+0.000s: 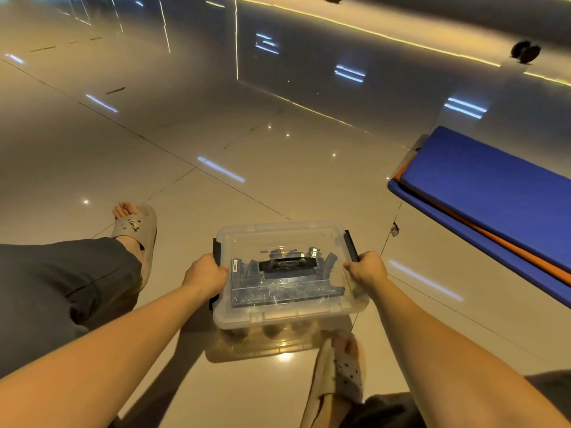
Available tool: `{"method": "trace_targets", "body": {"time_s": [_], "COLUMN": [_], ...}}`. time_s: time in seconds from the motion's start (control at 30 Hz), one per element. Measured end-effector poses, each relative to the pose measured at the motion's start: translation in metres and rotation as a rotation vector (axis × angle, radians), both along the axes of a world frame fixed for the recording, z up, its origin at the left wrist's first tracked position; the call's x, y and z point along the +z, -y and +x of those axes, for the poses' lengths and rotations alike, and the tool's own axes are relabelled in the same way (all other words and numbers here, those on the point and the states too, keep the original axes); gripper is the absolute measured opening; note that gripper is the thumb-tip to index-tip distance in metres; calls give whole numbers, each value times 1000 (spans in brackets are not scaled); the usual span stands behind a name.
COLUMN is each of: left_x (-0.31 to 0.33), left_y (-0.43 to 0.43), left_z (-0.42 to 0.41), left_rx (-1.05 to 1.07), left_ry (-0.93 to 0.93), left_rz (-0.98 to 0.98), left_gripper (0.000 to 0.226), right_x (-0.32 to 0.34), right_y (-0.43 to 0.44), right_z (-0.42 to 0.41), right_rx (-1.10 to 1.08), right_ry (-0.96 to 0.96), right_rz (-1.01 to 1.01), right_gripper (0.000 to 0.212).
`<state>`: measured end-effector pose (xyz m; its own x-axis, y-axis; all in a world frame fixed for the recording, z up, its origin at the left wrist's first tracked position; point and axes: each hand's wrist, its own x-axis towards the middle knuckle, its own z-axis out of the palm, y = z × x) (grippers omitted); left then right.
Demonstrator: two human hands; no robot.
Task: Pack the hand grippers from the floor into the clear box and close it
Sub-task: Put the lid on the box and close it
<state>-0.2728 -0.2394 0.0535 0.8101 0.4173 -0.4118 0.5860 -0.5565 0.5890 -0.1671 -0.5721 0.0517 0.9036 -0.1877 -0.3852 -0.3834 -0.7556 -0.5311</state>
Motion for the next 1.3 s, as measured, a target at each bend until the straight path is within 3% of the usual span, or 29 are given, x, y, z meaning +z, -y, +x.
{"method": "trace_targets", "body": {"time_s": [0.27, 0.5, 0.8, 0.93, 1.1, 1.3], "left_x": [17, 19, 49, 79, 99, 87], "left_y": [2, -30, -154, -205, -247, -274], "left_z": [3, -17, -164, -257, -354, -440], "left_rx": [83, 142, 656, 919, 1263, 1618], "left_ry": [-49, -52, 123, 248, 368, 400], "left_rz": [-98, -232, -225, -189, -128, -35], "left_gripper": [24, 23, 13, 21, 25, 11], "right_x": [8, 10, 62, 113, 145, 126], "right_y": [-8, -51, -266, -393, -518, -643], "right_z": [11, 24, 8, -41, -120, -211], "right_rx": [6, -53, 500, 724, 972, 1179], "right_ry": [-63, -61, 21, 20, 54, -89], "right_rz": [-5, 157, 238, 320, 499, 649], "right_gripper": [30, 30, 25, 28, 8, 28]}}
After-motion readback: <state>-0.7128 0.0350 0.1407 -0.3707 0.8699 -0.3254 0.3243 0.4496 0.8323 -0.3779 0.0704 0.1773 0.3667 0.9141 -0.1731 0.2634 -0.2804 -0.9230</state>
